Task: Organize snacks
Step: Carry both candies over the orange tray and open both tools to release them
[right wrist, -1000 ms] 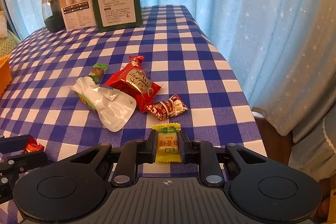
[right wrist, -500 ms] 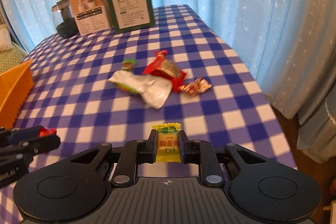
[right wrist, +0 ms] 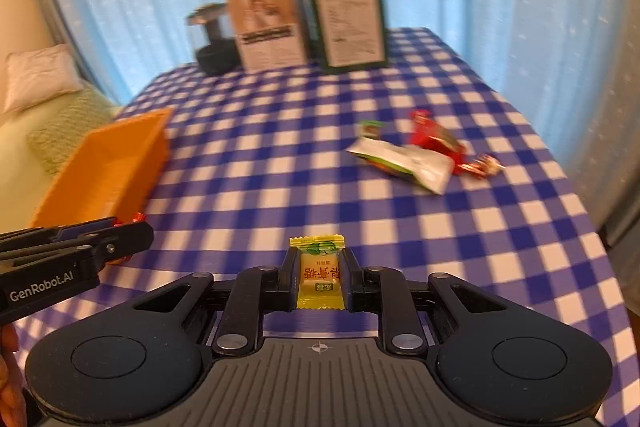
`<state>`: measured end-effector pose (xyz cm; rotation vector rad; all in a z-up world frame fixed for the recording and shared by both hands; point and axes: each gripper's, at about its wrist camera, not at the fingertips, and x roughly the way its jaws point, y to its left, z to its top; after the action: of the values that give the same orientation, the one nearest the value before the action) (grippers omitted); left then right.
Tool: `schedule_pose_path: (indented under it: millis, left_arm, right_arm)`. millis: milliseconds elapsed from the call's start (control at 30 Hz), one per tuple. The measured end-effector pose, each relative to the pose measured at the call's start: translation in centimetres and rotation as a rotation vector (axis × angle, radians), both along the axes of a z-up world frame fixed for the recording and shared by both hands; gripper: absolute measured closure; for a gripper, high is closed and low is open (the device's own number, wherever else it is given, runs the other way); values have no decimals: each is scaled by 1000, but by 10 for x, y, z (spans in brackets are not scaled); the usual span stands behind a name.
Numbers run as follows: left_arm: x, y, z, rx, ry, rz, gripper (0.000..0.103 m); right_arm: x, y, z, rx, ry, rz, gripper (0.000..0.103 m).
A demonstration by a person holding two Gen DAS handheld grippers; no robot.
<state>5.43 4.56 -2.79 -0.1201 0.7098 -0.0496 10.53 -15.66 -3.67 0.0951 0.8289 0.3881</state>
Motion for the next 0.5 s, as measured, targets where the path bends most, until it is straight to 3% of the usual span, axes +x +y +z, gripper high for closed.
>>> schedule_pose_path:
  millis: [500]
  left_arm:
    - [-47,112,35,27,-26,190,73]
  right_arm:
    - [-13,131,37,38,-59,238,82]
